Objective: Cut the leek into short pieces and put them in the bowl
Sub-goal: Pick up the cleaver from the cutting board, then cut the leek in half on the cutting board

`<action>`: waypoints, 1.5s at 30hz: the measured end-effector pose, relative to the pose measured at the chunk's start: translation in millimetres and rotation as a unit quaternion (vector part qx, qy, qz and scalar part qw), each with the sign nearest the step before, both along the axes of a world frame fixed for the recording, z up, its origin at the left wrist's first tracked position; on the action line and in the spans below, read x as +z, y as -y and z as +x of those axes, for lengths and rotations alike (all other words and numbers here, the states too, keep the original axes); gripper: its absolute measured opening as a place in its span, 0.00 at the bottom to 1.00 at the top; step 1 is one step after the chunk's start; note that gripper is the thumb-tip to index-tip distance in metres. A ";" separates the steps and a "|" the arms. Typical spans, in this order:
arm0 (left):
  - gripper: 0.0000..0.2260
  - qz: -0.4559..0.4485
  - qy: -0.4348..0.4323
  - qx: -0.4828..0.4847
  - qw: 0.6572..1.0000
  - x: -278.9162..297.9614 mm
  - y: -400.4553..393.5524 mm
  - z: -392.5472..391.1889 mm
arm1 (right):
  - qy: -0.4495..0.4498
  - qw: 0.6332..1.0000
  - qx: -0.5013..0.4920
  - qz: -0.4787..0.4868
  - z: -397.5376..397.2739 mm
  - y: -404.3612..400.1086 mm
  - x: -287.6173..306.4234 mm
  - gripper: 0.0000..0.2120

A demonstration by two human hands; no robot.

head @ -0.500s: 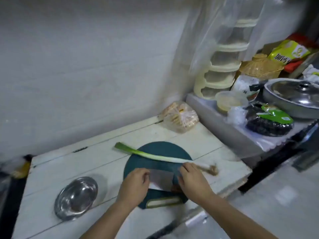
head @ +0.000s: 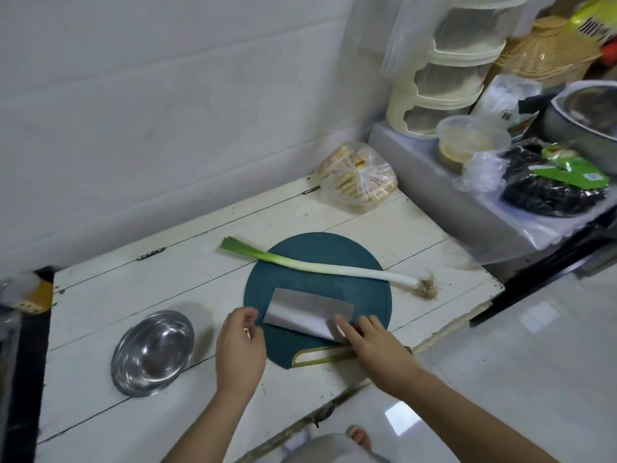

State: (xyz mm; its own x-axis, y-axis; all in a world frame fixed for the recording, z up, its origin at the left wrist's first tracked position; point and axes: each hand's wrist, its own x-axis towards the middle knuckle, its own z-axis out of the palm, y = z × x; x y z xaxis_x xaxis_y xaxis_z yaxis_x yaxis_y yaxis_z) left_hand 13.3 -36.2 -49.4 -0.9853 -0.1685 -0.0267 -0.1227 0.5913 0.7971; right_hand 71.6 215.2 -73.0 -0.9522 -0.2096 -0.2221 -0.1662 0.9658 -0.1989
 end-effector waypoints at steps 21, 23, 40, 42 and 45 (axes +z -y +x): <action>0.36 -0.425 -0.171 -0.477 0.750 -41.7 -88.9 -154.8 | -0.104 0.815 -0.531 -0.205 27.3 -39.3 78.7 0.07; 0.36 -0.425 -0.177 -0.457 0.761 -32.0 -65.5 -154.8 | -0.103 0.828 -0.516 -0.194 21.9 -35.5 81.7 0.07; 0.25 -0.301 -0.078 -0.404 0.860 -52.8 -42.7 -92.1 | -0.009 0.914 -0.379 -0.143 -22.0 49.6 74.3 0.13; 0.27 -0.297 -0.083 -0.371 0.876 -55.8 -6.4 -90.7 | -0.001 0.915 -0.377 -0.145 -21.5 54.1 72.0 0.13; 0.26 -0.282 -0.076 -0.349 0.891 -58.5 26.7 -86.4 | 0.031 0.927 -0.357 -0.115 -18.1 63.5 65.7 0.12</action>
State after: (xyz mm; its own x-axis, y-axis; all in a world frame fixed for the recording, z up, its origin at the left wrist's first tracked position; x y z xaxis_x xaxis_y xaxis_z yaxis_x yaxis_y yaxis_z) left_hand -73.1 -62.9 -107.9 -0.8406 0.5415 0.0112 0.5151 0.7929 0.3254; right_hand 53.4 151.7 -7.3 -0.8537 0.4195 -0.3086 0.5167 0.7561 -0.4016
